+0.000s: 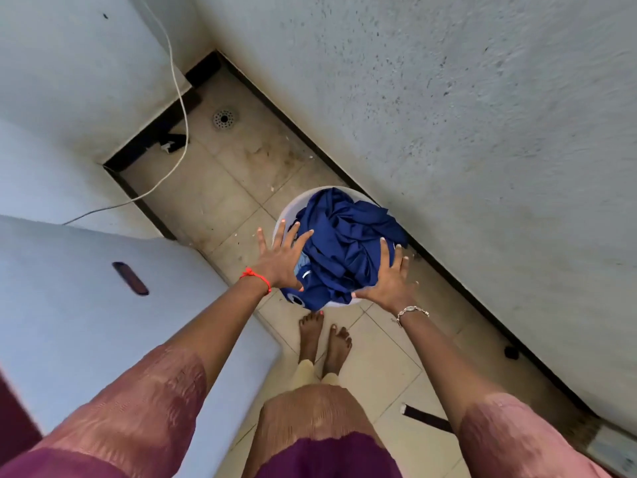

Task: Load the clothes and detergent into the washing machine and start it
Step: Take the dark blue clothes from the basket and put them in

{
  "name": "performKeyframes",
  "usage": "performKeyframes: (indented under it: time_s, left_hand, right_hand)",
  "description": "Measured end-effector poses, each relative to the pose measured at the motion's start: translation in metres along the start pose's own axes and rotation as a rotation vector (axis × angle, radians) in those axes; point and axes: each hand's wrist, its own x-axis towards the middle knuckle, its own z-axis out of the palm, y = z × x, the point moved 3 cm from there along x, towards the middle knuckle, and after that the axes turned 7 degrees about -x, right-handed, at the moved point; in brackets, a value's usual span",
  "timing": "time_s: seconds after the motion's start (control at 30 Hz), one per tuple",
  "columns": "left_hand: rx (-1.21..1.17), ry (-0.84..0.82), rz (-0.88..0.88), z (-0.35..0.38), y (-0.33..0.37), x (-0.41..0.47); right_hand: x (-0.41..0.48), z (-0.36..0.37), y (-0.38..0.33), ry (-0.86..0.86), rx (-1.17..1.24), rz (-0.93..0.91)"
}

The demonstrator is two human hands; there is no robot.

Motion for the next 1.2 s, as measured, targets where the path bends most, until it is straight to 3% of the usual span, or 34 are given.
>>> performKeyframes:
  time_s: [0.17, 0.43, 0.63, 0.77, 0.83, 1.2]
  left_hand:
    - [0.209, 0.072, -0.023, 0.019, -0.009, 0.074]
    - [0.245, 0.162, -0.016, 0.063, -0.016, 0.195]
    - [-0.055, -0.036, -0.006, 0.109, -0.037, 0.247]
    - [-0.316, 0.130, 0.159, 0.122, -0.038, 0.256]
    - [-0.410, 0.225, 0.159, 0.115, -0.031, 0.251]
    - [-0.656, 0.315, 0.158, 0.053, 0.024, 0.168]
  right_hand:
    - [0.067, 0.023, 0.004, -0.051, -0.007, 0.004]
    - [0.160, 0.077, 0.011, -0.041, -0.086, -0.008]
    - [0.193, 0.117, 0.003, 0.137, -0.189, 0.092]
    - [0.200, 0.127, -0.007, 0.215, -0.222, 0.060]
    - [0.201, 0.122, -0.012, 0.209, -0.201, 0.011]
    - [0.132, 0.036, -0.023, 0.276, 0.093, -0.174]
